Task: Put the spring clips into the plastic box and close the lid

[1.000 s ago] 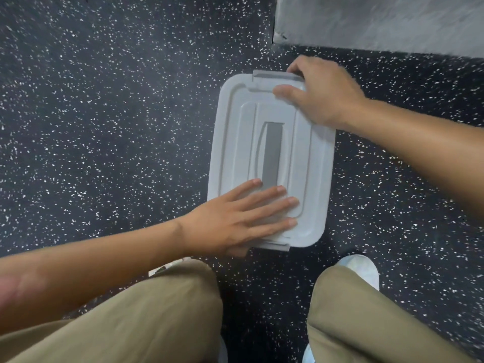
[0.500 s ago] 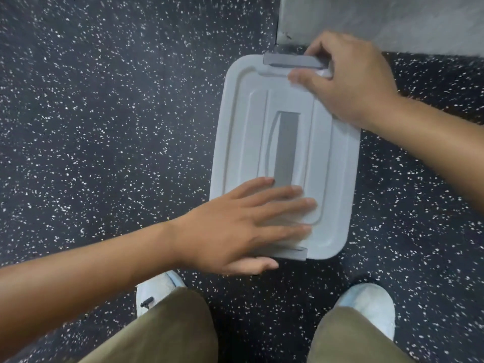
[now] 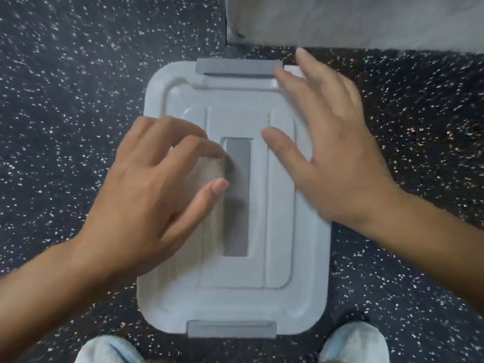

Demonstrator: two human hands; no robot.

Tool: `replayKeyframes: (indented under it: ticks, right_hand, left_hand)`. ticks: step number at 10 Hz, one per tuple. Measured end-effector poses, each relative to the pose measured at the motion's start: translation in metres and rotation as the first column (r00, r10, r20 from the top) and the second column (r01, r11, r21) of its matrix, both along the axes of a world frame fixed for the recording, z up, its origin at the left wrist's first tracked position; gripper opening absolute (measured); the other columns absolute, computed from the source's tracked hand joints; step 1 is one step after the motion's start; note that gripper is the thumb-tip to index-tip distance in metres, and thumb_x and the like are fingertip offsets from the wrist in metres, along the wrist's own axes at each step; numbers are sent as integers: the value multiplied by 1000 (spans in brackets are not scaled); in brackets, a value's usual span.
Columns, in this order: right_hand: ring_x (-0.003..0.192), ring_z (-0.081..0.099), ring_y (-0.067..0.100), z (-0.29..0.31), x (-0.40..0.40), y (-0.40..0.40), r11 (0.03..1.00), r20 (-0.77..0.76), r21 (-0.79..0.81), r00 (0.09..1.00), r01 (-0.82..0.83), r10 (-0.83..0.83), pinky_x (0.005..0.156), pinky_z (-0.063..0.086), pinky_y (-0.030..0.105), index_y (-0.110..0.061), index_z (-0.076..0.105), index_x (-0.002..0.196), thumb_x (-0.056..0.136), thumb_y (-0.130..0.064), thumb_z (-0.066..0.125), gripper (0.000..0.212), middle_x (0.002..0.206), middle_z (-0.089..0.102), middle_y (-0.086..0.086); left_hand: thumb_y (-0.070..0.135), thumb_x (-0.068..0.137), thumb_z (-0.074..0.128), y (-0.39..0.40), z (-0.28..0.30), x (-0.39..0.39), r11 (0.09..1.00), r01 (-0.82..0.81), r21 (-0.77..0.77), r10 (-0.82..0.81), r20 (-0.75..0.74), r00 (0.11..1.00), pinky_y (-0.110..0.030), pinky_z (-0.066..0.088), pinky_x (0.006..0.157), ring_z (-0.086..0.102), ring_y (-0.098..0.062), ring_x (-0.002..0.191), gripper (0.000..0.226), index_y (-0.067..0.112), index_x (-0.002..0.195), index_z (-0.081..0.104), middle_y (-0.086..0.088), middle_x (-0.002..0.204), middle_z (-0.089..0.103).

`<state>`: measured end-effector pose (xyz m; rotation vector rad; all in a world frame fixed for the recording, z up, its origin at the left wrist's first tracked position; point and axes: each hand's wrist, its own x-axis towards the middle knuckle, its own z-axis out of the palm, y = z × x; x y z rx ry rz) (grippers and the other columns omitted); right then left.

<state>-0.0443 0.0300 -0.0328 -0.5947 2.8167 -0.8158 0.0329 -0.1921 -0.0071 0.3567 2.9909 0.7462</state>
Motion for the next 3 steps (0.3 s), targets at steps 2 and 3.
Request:
replayKeyframes:
  ticks: [2,3]
  right_hand:
    - [148,21,23,19,19,13,1000,7,-5,1000,-7,8,116,10,16,-14,49,145,100,-37,53,50,159,35,7]
    - [145,27,21,48,32,19,1000,73,17,997,-19,18,116,16,21,-14,51,142,99,-37,53,48,154,41,5]
  left_hand:
    - [41,99,50,10,13,-1,999,-53,7,52,105,993,-44,37,96,46,-29,113,38,15,123,63,-7,124,55]
    - [45,99,48,15,35,-1,995,-96,-6,96,128,987,-48,39,97,47,-28,116,39,19,126,60,-4,127,53]
